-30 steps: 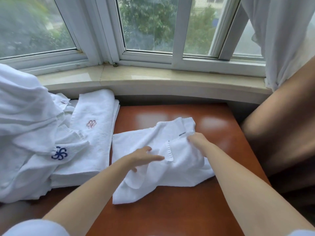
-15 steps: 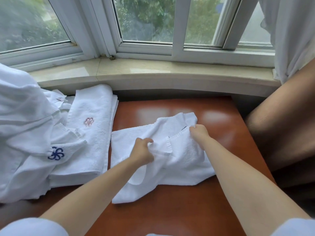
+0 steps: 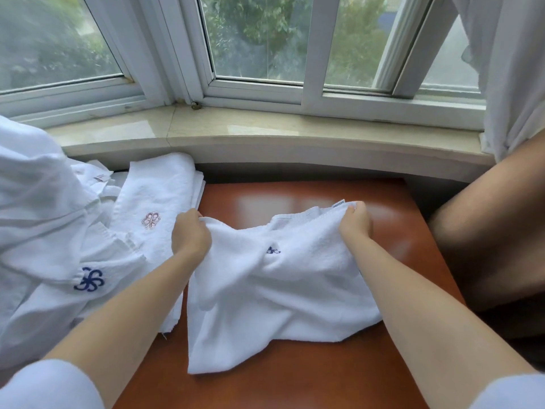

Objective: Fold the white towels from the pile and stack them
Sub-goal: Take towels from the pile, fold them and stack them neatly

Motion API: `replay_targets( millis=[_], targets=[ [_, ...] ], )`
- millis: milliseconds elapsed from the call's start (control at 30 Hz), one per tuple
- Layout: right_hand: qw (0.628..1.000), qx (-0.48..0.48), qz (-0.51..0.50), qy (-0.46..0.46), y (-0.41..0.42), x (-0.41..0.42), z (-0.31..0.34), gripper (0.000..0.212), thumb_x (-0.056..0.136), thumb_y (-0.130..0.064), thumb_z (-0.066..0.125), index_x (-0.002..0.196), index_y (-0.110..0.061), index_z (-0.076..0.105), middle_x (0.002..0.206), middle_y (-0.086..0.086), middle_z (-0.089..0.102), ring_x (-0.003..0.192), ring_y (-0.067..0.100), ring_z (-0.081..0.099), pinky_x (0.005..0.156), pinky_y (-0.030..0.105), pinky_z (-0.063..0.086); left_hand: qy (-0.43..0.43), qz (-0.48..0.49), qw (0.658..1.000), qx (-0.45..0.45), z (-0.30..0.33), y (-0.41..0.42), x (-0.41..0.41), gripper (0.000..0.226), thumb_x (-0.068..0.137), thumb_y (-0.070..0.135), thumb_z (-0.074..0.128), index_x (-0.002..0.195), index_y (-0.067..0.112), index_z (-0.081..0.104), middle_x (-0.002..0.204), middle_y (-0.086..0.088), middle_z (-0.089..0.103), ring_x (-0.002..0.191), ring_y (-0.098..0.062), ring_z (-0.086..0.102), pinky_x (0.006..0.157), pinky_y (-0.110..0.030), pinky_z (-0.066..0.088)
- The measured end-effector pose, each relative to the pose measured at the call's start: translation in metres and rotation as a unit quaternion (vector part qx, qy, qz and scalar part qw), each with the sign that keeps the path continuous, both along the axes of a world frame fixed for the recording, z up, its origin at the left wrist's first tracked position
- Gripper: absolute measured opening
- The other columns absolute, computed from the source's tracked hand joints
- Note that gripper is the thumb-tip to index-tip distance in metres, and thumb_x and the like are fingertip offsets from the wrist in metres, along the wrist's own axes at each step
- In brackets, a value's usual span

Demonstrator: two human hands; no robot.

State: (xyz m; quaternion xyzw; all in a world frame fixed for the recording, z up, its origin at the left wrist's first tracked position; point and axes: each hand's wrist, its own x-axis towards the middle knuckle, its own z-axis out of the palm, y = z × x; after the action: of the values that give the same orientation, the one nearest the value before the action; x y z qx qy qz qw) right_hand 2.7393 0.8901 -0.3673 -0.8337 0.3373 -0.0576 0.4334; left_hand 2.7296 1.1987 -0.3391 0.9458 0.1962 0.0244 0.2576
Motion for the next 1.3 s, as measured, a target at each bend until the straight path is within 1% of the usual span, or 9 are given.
replay_targets(
  millis=[133, 300, 433, 567, 700, 800, 967, 1100, 1300],
  targets=[
    [0.999, -0.031, -0.036, 0.001, -0.002, 0.02, -0.009, 0.017, 0.101, -0.02, 0.027, 0.096, -0.018, 0.044, 0.091, 0.005, 0.052, 0.081, 0.028, 0.047, 0.069, 0.03, 0.034, -0.005, 0.051, 0.999, 0.002, -0.014, -0.001, 0.016, 0.014, 0.094, 0.003, 0.042, 0.105, 0.002, 0.05, 0.113, -0.02, 0.051, 0.097, -0.041, 0.055, 0.075, -0.04, 0.039],
    [0.988, -0.08, 0.04, 0.128, 0.003, 0.042, -0.034, 0.034, 0.101, -0.02, 0.033, 0.122, -0.005, 0.056, 0.127, 0.016, 0.051, 0.118, 0.034, 0.047, 0.095, 0.035, 0.04, 0.25, -0.054, 0.963, 0.079, -0.044, 0.002, 0.03, 0.032, 0.09, 0.004, 0.045, 0.121, -0.004, 0.049, 0.126, -0.022, 0.054, 0.116, -0.038, 0.053, 0.092, -0.04, 0.045],
    [0.982, -0.09, 0.035, 0.165, 0.004, 0.048, -0.051, 0.036, 0.096, -0.019, 0.042, 0.127, -0.008, 0.056, 0.135, 0.014, 0.04, 0.124, 0.032, 0.036, 0.096, 0.032, 0.037, 0.311, -0.105, 0.935, 0.137, -0.061, 0.004, 0.043, 0.034, 0.097, 0.016, 0.043, 0.126, -0.002, 0.048, 0.128, -0.018, 0.055, 0.118, -0.033, 0.054, 0.094, -0.036, 0.044],
    [0.987, -0.042, 0.05, 0.149, 0.0, 0.062, -0.052, 0.031, 0.091, -0.015, 0.043, 0.113, -0.006, 0.063, 0.127, 0.017, 0.047, 0.102, 0.033, 0.053, 0.077, 0.029, 0.042, 0.359, -0.176, 0.885, 0.24, -0.056, 0.002, 0.055, 0.029, 0.098, 0.015, 0.042, 0.121, 0.006, 0.057, 0.125, -0.008, 0.06, 0.117, -0.023, 0.057, 0.089, -0.024, 0.045],
    [0.984, 0.001, 0.094, 0.154, -0.001, 0.07, -0.046, 0.017, 0.088, -0.017, 0.05, 0.088, -0.014, 0.066, 0.089, 0.007, 0.059, 0.076, 0.027, 0.052, 0.055, 0.024, 0.033, 0.385, -0.274, 0.826, 0.306, -0.047, -0.006, 0.053, 0.034, 0.093, 0.004, 0.042, 0.124, 0.008, 0.057, 0.128, -0.006, 0.057, 0.121, -0.023, 0.053, 0.092, -0.027, 0.04],
    [0.978, -0.007, 0.123, 0.171, -0.001, 0.067, -0.044, 0.018, 0.087, -0.016, 0.048, 0.072, -0.017, 0.057, 0.076, 0.003, 0.058, 0.074, 0.027, 0.052, 0.055, 0.024, 0.034, 0.402, -0.293, 0.817, 0.293, -0.044, -0.002, 0.055, 0.035, 0.089, -0.001, 0.045, 0.122, 0.003, 0.059, 0.128, -0.014, 0.057, 0.118, -0.026, 0.055, 0.093, -0.03, 0.045],
    [0.971, -0.05, 0.137, 0.19, -0.003, 0.048, -0.033, 0.026, 0.096, -0.029, 0.041, 0.078, -0.014, 0.054, 0.086, 0.008, 0.057, 0.077, 0.029, 0.051, 0.067, 0.027, 0.036, 0.471, -0.294, 0.808, 0.198, -0.034, 0.003, 0.044, 0.032, 0.09, 0.001, 0.049, 0.12, -0.002, 0.061, 0.12, -0.017, 0.065, 0.09, -0.028, 0.066, 0.056, -0.022, 0.05],
    [0.97, -0.077, 0.134, 0.188, -0.012, 0.036, -0.02, 0.021, 0.094, -0.018, 0.041, 0.077, -0.016, 0.053, 0.085, 0.007, 0.055, 0.081, 0.028, 0.048, 0.067, 0.026, 0.036, 0.413, -0.331, 0.829, 0.181, -0.028, 0.012, 0.028, 0.027, 0.091, 0.013, 0.048, 0.111, 0.011, 0.065, 0.117, -0.007, 0.065, 0.106, -0.024, 0.061, 0.08, -0.03, 0.048],
    [0.967, -0.133, 0.126, 0.179, -0.012, 0.021, 0.0, 0.036, 0.09, -0.012, 0.047, 0.055, -0.018, 0.038, 0.062, 0.003, 0.044, 0.072, 0.028, 0.046, 0.048, 0.024, 0.026, 0.415, -0.288, 0.861, 0.049, -0.031, 0.022, 0.011, 0.021, 0.08, 0.011, 0.055, 0.061, 0.017, 0.051, 0.057, 0.0, 0.048, 0.042, -0.012, 0.04, 0.04, -0.014, 0.031]
  ],
)
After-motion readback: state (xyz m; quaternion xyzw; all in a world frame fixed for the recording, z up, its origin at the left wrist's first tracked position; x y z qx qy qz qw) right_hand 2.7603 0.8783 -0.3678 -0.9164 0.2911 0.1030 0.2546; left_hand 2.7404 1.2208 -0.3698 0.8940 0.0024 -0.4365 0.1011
